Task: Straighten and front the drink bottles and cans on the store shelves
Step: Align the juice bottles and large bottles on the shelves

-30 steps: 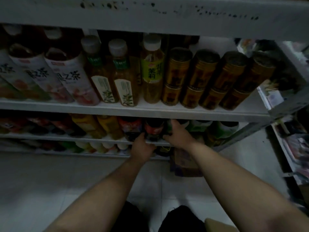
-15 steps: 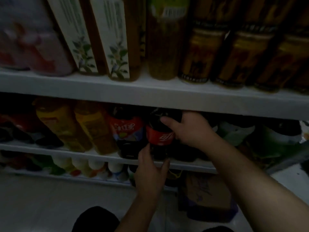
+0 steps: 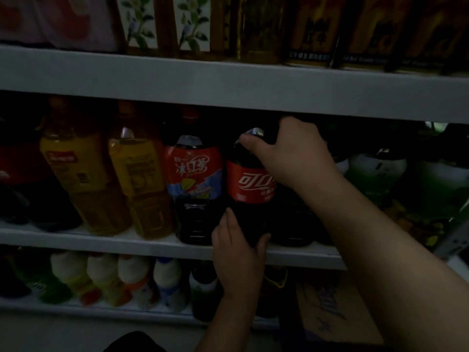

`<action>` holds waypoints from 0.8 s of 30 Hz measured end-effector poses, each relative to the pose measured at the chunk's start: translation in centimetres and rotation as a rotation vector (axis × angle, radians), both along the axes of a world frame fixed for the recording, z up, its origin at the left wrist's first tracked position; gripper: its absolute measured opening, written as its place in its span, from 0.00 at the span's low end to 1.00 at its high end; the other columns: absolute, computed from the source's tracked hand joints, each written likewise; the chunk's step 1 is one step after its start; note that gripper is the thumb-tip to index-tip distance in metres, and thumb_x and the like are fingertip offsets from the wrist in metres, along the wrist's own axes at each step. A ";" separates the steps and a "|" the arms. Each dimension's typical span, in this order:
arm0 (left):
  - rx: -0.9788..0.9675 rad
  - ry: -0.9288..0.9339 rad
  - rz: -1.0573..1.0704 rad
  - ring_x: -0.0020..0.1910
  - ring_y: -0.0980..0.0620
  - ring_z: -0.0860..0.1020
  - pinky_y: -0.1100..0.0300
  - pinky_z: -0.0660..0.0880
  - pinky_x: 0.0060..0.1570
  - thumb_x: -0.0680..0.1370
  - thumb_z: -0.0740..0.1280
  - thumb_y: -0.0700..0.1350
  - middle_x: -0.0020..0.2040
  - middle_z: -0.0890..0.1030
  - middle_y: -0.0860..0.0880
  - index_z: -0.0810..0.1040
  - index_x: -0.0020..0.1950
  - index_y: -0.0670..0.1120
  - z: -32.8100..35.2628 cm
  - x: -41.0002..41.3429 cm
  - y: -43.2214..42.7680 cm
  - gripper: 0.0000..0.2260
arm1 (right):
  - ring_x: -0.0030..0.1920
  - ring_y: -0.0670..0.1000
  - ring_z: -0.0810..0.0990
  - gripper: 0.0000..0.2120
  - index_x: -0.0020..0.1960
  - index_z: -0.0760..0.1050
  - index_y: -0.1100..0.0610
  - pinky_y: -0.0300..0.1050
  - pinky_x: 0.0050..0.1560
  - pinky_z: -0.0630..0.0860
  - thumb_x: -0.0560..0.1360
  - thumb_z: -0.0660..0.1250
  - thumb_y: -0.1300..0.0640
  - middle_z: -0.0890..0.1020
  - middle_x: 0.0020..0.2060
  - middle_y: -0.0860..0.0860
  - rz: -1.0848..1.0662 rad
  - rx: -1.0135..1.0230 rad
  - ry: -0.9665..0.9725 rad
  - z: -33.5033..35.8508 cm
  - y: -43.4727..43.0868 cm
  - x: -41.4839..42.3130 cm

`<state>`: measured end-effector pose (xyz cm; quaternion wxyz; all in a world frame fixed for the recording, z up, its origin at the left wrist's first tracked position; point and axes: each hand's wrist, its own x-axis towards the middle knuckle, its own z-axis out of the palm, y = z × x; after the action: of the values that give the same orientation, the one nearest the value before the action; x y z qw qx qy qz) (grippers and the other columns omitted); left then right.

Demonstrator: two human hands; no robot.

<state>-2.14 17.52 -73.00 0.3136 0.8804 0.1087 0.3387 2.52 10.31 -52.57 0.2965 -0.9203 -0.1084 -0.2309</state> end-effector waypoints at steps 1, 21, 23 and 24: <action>-0.002 0.007 -0.003 0.59 0.41 0.73 0.49 0.73 0.56 0.65 0.75 0.59 0.64 0.74 0.40 0.63 0.72 0.39 0.1 0.0 0.0 0.44 | 0.36 0.45 0.70 0.23 0.46 0.71 0.52 0.37 0.28 0.64 0.67 0.66 0.32 0.71 0.38 0.46 -0.003 0.007 0.003 0.1 0.1 -0.1; 0.080 -0.066 -0.052 0.55 0.40 0.75 0.48 0.76 0.50 0.68 0.75 0.51 0.60 0.74 0.40 0.67 0.70 0.43 -1.5 -0.3 0.8 0.34 | 0.45 0.50 0.80 0.31 0.51 0.74 0.49 0.45 0.38 0.78 0.58 0.67 0.27 0.81 0.46 0.48 -0.070 0.028 -0.089 -1.2 0.5 -0.2; 0.015 -0.037 -0.065 0.53 0.38 0.77 0.47 0.78 0.46 0.67 0.77 0.49 0.60 0.74 0.39 0.65 0.70 0.43 -1.0 -0.3 0.6 0.36 | 0.45 0.52 0.79 0.32 0.51 0.73 0.50 0.44 0.36 0.74 0.60 0.66 0.26 0.81 0.46 0.49 -0.094 -0.011 -0.106 -1.5 0.8 -0.1; 0.000 -0.026 -0.072 0.52 0.38 0.78 0.48 0.78 0.44 0.67 0.77 0.49 0.60 0.73 0.38 0.65 0.70 0.43 -0.8 -0.3 0.4 0.36 | 0.47 0.53 0.79 0.32 0.52 0.73 0.50 0.44 0.37 0.73 0.61 0.65 0.27 0.80 0.47 0.50 -0.091 -0.029 -0.111 -1.7 0.7 -0.1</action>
<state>-2.46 17.88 -73.81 0.3270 0.8793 0.0728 0.3384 2.42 11.06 -54.25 0.2660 -0.9142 -0.0860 -0.2934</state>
